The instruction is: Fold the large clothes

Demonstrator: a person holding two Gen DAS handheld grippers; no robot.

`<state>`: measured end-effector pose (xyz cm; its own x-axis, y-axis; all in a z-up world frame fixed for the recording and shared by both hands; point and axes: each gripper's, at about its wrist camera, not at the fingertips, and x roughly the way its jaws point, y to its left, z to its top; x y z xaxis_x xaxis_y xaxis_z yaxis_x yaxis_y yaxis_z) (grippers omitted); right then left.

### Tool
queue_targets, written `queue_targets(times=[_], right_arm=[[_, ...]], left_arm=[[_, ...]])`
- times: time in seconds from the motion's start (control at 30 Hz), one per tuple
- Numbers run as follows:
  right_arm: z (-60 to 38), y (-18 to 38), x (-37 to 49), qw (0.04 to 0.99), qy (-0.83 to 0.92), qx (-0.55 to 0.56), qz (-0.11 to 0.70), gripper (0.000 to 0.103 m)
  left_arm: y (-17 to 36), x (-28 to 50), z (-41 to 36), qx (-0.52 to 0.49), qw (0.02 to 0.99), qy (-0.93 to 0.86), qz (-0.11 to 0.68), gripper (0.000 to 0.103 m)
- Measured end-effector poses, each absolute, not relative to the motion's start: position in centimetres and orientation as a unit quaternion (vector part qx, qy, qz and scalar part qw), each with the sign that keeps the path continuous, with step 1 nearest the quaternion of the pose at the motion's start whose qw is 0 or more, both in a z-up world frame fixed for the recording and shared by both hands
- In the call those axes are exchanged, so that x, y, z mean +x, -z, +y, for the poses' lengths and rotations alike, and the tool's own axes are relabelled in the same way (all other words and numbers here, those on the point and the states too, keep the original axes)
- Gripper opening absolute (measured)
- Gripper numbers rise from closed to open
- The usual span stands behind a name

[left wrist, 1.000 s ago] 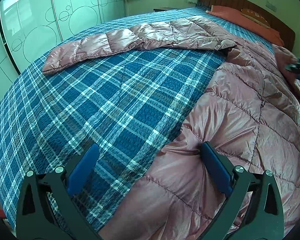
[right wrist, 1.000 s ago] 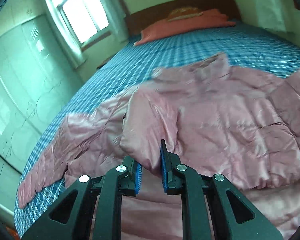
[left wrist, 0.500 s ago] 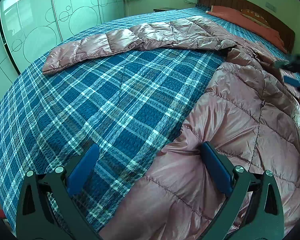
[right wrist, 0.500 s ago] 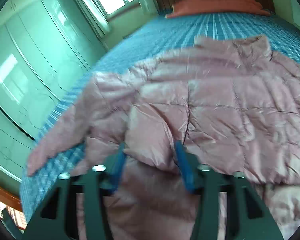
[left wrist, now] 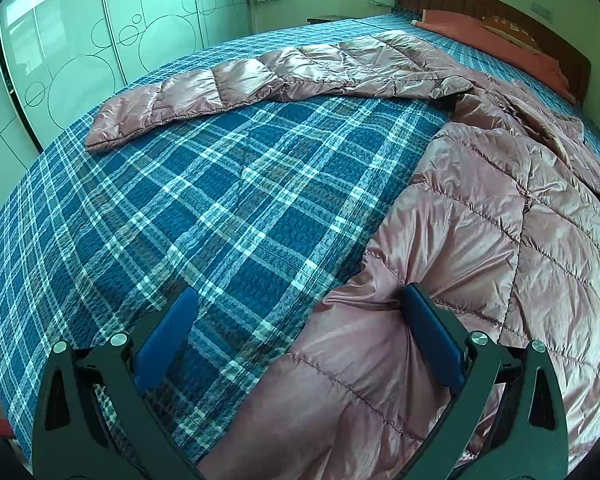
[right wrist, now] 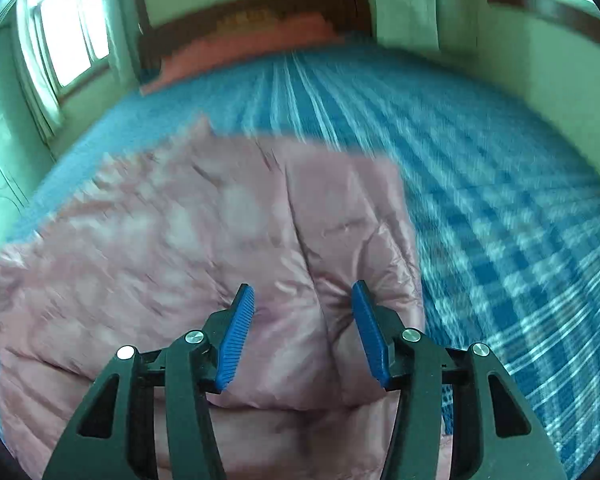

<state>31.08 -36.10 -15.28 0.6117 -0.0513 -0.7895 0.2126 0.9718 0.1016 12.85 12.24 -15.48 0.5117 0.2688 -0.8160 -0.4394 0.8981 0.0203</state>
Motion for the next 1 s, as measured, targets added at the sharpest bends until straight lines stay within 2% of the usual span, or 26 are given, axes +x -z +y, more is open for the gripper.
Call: queue_targets(times=[0.1,0.27,0.4,0.47,0.63,0.77,0.93,1.0], right_arm=[[-35.1,14.1,31.5,0.895,0.068,0.064,0.437,0.051],[-35.7,11.9,33.4,0.912,0.094,0.082,0.390,0.051],[-36.6,15.7,36.7,0.886,0.099,0.085,0.446,0.054],[-36.2,14.7,36.8,0.888,0.106,0.072,0.442,0.053],[-34.6,12.9,33.9,0.904,0.073,0.101,0.408,0.054],[-32.5,15.7,34.2,0.901,0.071,0.050,0.425,0.060],[-32.1,13.9,32.3,0.903,0.062,0.088,0.417,0.060],[-31.5,14.5,31.7,0.904,0.063,0.075,0.417,0.063]], left_arm=[[15.4,12.8,12.2,-0.096,0.865,-0.204,0.449,0.101],[15.5,12.9,12.2,-0.095,0.865,-0.205,0.449,0.101],[15.5,12.8,12.1,-0.096,0.865,-0.204,0.448,0.101],[15.5,12.8,12.1,-0.096,0.865,-0.205,0.448,0.101],[15.6,12.8,12.1,-0.095,0.865,-0.205,0.448,0.101],[15.6,12.8,12.0,-0.095,0.865,-0.205,0.448,0.101],[15.5,12.7,11.9,-0.094,0.866,-0.205,0.447,0.101],[15.6,12.8,12.0,-0.095,0.866,-0.205,0.447,0.101]])
